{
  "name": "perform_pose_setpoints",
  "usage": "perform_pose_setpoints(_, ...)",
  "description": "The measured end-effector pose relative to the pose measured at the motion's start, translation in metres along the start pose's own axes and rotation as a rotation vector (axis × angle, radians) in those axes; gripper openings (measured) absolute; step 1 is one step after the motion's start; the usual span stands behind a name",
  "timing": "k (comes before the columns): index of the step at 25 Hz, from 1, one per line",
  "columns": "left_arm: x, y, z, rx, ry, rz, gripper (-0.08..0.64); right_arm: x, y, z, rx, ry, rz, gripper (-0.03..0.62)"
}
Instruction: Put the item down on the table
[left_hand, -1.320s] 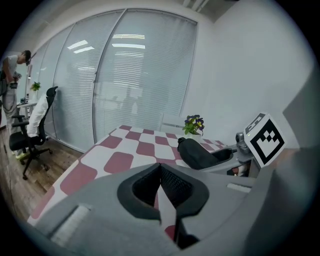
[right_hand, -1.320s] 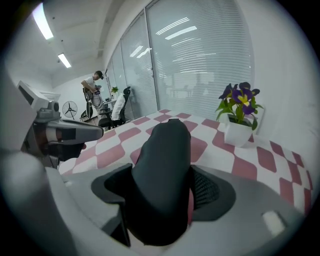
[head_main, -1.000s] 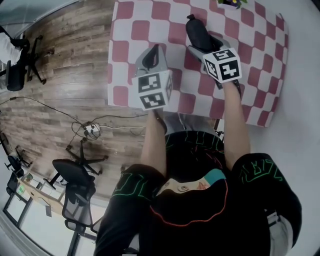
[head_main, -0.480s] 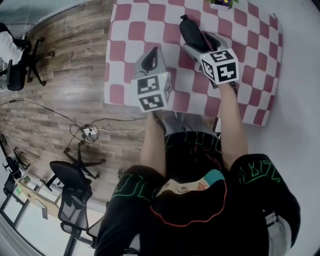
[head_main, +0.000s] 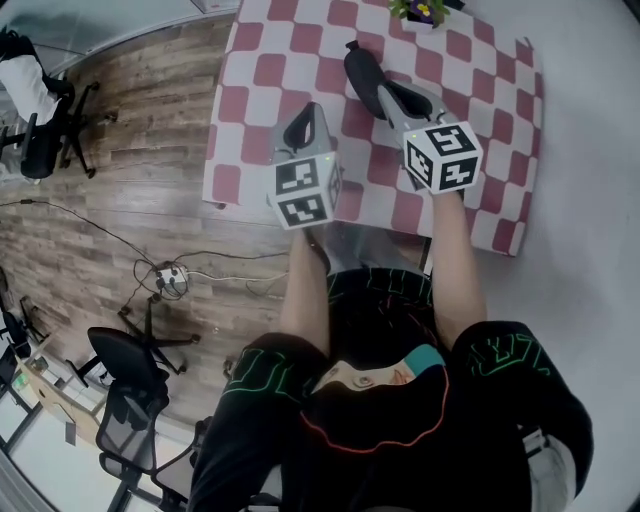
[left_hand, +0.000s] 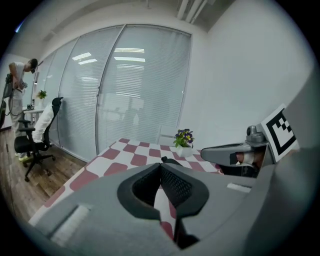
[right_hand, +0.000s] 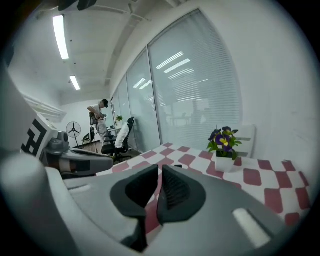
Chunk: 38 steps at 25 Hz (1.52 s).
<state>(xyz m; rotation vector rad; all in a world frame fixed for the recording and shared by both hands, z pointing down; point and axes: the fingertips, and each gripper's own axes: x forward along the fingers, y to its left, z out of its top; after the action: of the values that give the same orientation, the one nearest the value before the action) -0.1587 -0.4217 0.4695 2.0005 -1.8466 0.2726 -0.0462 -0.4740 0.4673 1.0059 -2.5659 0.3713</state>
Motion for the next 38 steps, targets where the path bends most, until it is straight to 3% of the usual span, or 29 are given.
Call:
perform_pose_setpoints(2, -0.008, -0.006, 0.009, 0.015, -0.030, 0.005, 0.009, -0.011, 0.003, 0.011, -0.005, -0.041, 0.008, 0.006)
perform_pose_setpoints(12, -0.040, -0.029, 0.076, 0.087, -0.191, 0.041, 0.009, -0.072, -0.002, 0.077, -0.009, -0.292, 0.029, 0.003)
perform_pose_setpoints(21, -0.048, -0.065, 0.139, 0.173, -0.314, 0.012, 0.009, -0.133, -0.050, 0.130, -0.027, -0.415, -0.086, 0.003)
perform_pose_setpoints(25, -0.045, -0.075, 0.168, 0.269, -0.370, 0.023, 0.009, -0.148, -0.070, 0.144, -0.040, -0.454, -0.140, 0.003)
perform_pose_setpoints(38, -0.050, -0.096, 0.193, 0.318, -0.425, 0.000, 0.009, -0.169, -0.081, 0.150, -0.079, -0.469, -0.199, 0.003)
